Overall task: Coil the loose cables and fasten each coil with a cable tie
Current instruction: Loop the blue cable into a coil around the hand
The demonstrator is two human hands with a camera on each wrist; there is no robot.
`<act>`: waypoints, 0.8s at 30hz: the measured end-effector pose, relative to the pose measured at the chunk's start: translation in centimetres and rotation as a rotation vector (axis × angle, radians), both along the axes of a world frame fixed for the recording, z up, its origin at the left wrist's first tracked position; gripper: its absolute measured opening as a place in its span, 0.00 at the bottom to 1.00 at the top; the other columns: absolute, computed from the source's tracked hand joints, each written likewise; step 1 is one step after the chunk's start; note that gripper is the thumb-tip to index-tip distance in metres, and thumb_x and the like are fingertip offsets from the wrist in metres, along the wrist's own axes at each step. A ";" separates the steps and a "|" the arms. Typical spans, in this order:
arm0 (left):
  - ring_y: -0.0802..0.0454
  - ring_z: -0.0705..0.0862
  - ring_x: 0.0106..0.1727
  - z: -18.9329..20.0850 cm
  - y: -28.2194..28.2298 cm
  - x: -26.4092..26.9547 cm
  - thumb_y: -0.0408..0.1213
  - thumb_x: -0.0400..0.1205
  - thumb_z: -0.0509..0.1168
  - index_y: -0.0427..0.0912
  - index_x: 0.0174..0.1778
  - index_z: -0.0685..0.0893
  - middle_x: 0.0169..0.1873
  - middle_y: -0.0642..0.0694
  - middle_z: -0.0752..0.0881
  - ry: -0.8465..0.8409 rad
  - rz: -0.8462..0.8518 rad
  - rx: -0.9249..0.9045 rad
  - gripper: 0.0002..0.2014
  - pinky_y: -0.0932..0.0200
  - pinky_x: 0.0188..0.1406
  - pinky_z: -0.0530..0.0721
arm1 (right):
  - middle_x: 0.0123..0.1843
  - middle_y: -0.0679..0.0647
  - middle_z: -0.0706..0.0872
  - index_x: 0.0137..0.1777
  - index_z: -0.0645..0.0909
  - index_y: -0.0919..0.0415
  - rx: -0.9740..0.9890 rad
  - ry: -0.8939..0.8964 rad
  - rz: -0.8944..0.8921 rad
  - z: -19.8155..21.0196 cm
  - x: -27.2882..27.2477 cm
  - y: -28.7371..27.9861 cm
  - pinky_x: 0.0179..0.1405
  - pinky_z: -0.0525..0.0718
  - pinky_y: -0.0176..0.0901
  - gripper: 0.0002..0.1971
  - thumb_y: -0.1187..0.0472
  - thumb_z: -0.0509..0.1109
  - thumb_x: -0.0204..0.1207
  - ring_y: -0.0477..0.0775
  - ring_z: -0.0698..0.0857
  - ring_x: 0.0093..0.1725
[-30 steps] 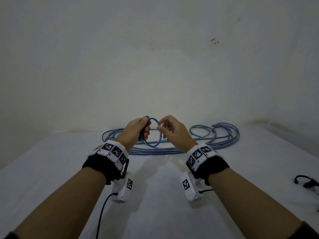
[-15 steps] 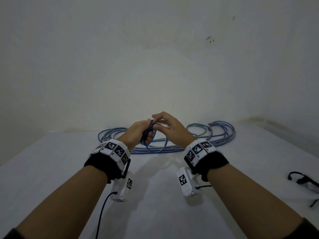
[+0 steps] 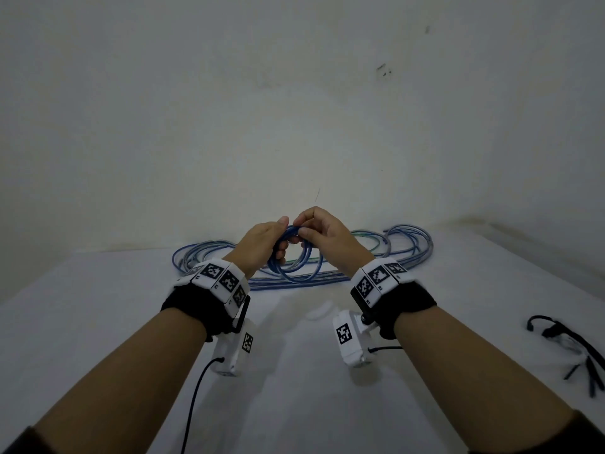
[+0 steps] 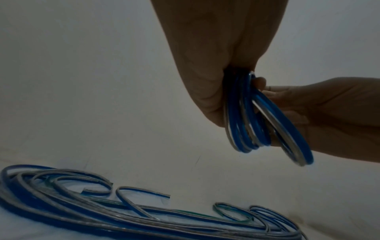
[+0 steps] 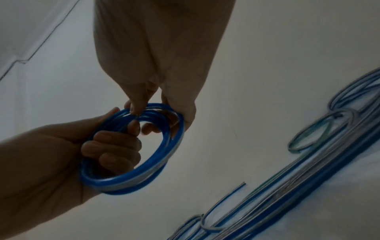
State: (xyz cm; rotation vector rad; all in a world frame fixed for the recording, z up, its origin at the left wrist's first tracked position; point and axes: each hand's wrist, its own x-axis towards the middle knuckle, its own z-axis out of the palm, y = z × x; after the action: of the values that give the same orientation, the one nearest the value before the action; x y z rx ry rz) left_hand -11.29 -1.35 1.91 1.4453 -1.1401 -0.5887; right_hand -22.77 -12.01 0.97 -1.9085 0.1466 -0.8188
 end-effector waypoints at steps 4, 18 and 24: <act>0.59 0.73 0.22 -0.1 -1.1 -1.2 0.45 0.87 0.53 0.35 0.39 0.83 0.23 0.50 0.73 -0.092 -0.005 -0.017 0.21 0.66 0.24 0.78 | 0.41 0.58 0.81 0.47 0.71 0.54 -0.046 0.044 -0.011 0.2 -1.5 -0.8 0.49 0.82 0.48 0.12 0.73 0.56 0.82 0.54 0.82 0.44; 0.55 0.82 0.28 0.1 -6.1 -8.4 0.37 0.88 0.51 0.38 0.40 0.73 0.31 0.45 0.74 0.084 -0.353 0.129 0.13 0.57 0.42 0.84 | 0.38 0.56 0.82 0.45 0.74 0.58 0.034 0.013 -0.256 0.1 -10.8 -4.5 0.41 0.82 0.42 0.09 0.73 0.60 0.81 0.50 0.79 0.35; 0.59 0.72 0.21 -0.5 -9.1 -13.4 0.35 0.88 0.48 0.40 0.36 0.69 0.29 0.46 0.69 0.179 -0.466 0.129 0.15 0.67 0.28 0.77 | 0.41 0.61 0.83 0.47 0.75 0.62 0.154 0.076 -0.212 0.7 -16.7 -6.1 0.45 0.85 0.43 0.06 0.72 0.61 0.80 0.52 0.85 0.38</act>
State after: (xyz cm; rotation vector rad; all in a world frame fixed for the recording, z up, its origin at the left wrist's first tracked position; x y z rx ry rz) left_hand -24.65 -10.42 1.39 1.2049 -1.3203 -1.1120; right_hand -39.49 -18.08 1.70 -1.7989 0.4525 -0.8498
